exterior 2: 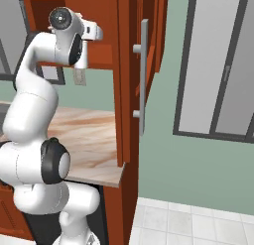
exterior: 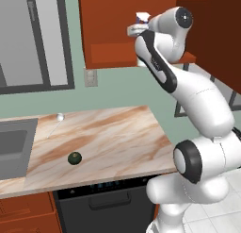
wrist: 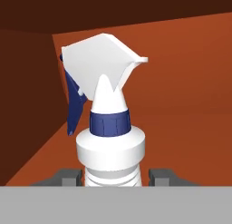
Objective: Open the cabinet. Pick the spray and place it next to the sink. Then close the cabinet.
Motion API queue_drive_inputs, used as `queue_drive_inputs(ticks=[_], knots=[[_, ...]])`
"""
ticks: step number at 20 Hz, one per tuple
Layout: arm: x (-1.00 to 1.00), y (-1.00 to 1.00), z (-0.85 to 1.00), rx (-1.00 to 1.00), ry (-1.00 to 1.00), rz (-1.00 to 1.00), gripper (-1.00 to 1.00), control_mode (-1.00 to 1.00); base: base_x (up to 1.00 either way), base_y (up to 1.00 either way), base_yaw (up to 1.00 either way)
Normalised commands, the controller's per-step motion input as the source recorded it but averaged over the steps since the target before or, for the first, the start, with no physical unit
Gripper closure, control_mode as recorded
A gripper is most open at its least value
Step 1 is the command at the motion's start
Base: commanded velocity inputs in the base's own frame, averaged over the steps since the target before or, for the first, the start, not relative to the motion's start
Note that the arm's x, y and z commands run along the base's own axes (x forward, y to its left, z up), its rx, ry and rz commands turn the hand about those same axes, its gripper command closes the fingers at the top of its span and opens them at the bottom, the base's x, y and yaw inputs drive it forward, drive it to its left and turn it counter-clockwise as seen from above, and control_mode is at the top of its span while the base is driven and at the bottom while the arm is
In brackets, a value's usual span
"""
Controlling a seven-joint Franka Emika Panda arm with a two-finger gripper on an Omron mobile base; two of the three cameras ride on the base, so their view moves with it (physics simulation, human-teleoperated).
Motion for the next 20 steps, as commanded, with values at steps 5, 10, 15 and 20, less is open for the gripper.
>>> queue_drive_inputs(ticks=[5,10,15,20], knots=[[-0.56,0.00,-0.01,0.03,0.00,0.00,1.00,-1.00,0.00,0.00,0.00],[-0.54,0.00,-0.03,0.02,0.00,0.00,1.00,-1.00,0.00,0.00,0.00],[-0.49,0.00,-0.10,0.02,0.00,0.00,1.00,-1.00,0.00,0.00,0.00],[-0.44,0.04,-0.13,0.03,0.00,0.00,1.00,-1.00,0.00,0.00,0.00]])
